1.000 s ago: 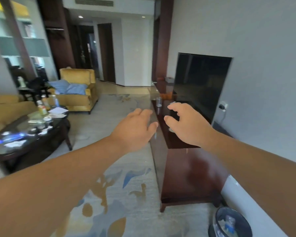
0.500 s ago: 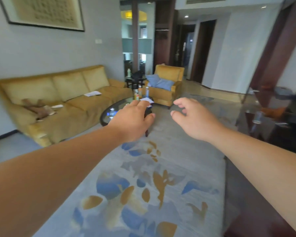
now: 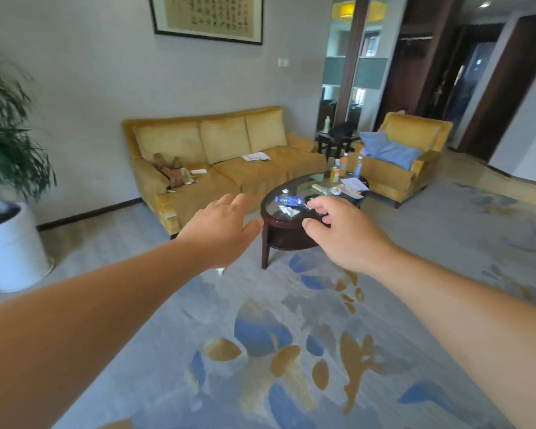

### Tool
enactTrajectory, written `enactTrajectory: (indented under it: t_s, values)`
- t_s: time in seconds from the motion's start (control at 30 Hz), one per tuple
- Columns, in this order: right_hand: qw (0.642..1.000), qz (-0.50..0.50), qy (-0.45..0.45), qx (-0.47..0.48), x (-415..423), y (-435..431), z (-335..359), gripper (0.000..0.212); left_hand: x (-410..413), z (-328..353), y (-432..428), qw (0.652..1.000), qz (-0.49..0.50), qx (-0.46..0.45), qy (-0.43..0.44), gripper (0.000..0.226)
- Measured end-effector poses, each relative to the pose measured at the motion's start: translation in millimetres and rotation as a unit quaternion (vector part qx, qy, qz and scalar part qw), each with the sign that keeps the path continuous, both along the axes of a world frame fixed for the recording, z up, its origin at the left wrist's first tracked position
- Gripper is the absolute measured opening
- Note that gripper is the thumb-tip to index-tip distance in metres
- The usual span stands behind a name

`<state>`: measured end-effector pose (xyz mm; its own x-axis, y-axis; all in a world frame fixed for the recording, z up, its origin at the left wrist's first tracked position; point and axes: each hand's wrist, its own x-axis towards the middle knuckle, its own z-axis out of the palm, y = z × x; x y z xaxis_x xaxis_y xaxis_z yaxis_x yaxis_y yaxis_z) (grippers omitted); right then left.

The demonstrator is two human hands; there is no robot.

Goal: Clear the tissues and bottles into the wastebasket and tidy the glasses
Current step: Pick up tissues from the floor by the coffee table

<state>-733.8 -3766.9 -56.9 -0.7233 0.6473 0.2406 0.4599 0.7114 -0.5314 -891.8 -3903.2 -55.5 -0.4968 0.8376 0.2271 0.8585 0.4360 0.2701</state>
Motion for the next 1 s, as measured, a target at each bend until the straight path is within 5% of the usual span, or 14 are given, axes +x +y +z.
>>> enactTrajectory:
  t_s: [0.4, 1.0]
  values:
    - [0.999, 0.019, -0.032, 0.003, -195.9, 46.2, -11.5, 0.046, -208.4, -24.8, 37.9, 0.999, 0.024, -0.004, -0.04, 0.054]
    - [0.995, 0.061, -0.079, -0.016, -359.9, 260.6, -57.9, 0.049, -366.4, -73.3, 232.6, 0.992, 0.07, -0.041, -0.092, 0.054]
